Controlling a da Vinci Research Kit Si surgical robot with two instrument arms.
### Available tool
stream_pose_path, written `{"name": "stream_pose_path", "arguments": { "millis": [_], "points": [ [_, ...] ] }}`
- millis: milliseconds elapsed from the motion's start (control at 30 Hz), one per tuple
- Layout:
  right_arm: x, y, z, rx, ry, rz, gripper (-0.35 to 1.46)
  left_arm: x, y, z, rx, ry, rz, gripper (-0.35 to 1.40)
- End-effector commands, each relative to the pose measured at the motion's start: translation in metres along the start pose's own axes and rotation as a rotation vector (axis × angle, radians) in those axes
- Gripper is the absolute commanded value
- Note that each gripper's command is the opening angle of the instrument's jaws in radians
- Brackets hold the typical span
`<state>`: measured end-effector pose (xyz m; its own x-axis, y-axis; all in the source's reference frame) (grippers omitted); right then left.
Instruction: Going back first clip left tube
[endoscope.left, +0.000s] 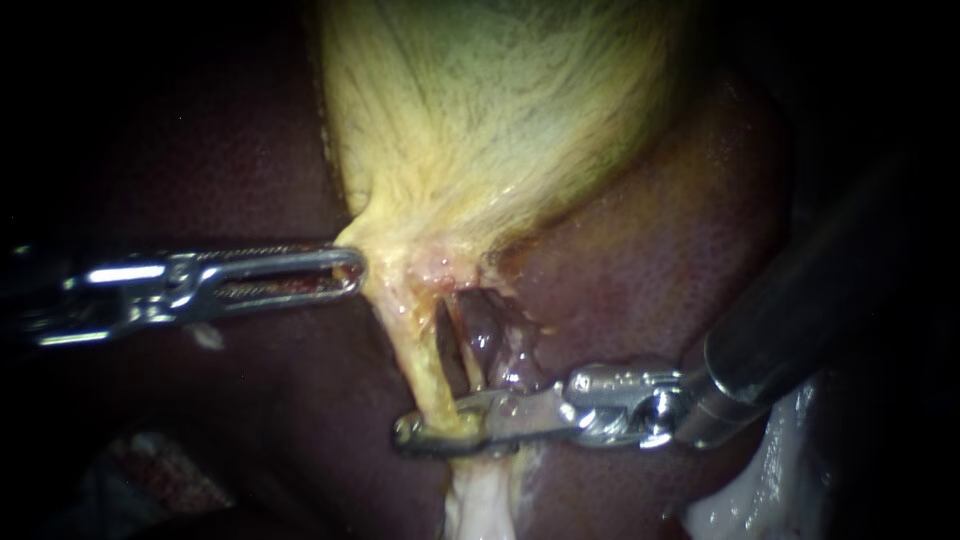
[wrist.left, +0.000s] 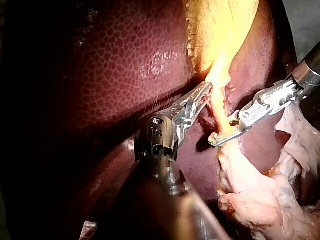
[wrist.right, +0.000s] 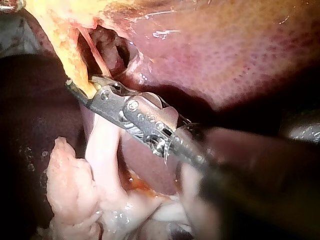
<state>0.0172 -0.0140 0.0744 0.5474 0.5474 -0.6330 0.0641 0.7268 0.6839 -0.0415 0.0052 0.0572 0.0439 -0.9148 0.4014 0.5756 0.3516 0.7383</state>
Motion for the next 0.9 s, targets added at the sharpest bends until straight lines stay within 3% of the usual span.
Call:
{"name": "stream_pose_path", "arguments": {
  "millis": [33,200,333,367,433,667,733,900],
  "points": [
    [0.0,0.0,0.0,0.0,0.0,-0.001,-0.35,0.0,0.0,0.0,0.0,0.0,0.0,-0.08],
    [-0.0001,0.0,0.0,0.019,-0.009,0.0,-0.35,0.0,0.0,-0.0001,0.0,0.0,0.0,-0.08],
    [0.0002,-0.0001,-0.0001,0.03,0.004,0.0,0.25,0.0,0.0,-0.0001,0.0,0.0,0.0,-0.08],
    [0.0003,-0.0002,-0.0001,0.028,0.008,0.0,0.36,0.0,0.0,-0.0001,0.0,0.0,0.0,-0.08],
    [0.0005,-0.0002,-0.0001,0.031,0.016,-0.082,0.45,0.0,0.0,-0.0002,0.0,0.0,0.0,-0.08],
    [0.0014,0.0002,-0.0008,-0.069,0.055,-0.262,0.6,0.0,0.0,-0.0003,0.001,0.0,0.0,-0.08],
    [0.0015,0.0002,-0.0014,-0.101,0.058,-0.292,0.6,0.0,-0.0001,-0.0003,0.0,0.0,0.0,-0.08],
    [0.0014,0.0001,-0.0025,-0.114,0.058,-0.323,0.6,0.0,-0.0001,-0.0003,0.0,0.0,0.0,-0.08]
  ]
}}
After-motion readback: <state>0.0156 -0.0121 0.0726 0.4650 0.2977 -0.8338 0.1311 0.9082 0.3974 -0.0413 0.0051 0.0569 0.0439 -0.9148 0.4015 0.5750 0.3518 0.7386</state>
